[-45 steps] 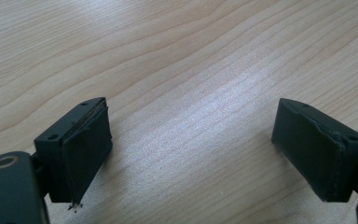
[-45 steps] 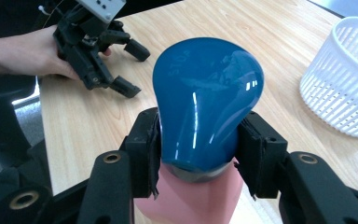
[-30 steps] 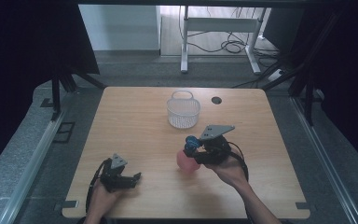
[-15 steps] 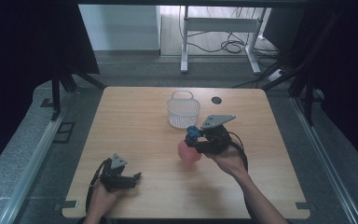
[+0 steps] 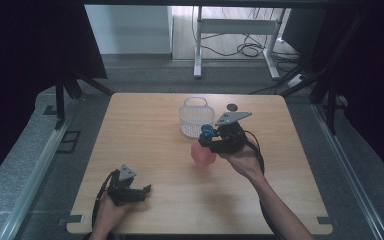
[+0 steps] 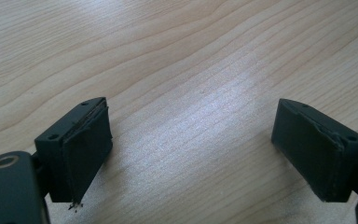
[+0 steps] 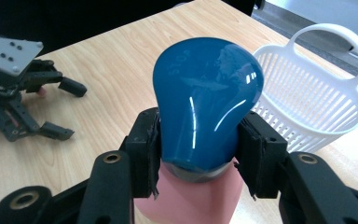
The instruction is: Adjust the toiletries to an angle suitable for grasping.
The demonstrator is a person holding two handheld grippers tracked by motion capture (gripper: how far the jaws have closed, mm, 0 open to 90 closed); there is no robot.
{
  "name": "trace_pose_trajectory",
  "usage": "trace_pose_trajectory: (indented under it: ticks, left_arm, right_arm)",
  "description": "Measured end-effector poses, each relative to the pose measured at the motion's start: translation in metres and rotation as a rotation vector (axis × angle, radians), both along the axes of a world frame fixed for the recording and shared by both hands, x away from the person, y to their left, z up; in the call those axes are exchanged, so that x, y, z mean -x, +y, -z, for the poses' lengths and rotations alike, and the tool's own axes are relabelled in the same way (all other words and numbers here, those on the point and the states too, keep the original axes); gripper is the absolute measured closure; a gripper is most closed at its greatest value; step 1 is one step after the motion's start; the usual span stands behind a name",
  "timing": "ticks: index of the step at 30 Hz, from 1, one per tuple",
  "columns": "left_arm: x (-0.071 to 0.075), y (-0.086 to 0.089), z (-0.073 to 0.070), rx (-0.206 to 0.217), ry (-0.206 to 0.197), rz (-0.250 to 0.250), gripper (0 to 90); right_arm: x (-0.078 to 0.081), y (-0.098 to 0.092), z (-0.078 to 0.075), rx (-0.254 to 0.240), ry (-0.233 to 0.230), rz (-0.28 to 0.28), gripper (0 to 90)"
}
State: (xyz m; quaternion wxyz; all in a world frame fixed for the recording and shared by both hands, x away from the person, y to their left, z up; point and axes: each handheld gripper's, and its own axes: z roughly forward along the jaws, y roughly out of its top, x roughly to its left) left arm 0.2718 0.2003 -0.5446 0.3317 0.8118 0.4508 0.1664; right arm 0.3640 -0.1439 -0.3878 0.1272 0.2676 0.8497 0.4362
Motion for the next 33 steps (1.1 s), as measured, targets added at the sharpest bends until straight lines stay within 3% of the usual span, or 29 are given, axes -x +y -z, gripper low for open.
trace_pose_trajectory:
  ticks: [14,33]
  left_arm:
    - [0.0,0.0,0.0,0.0,0.0,-0.001,11.7]
    - [0.0,0.0,0.0,-0.005,0.002,0.003,11.6]
  right_arm:
    - [-0.021,0.003,-0.013,-0.009,0.014,0.035,53.1]
    - [-0.046,0.017,-0.034,0.014,-0.012,0.076,53.2]
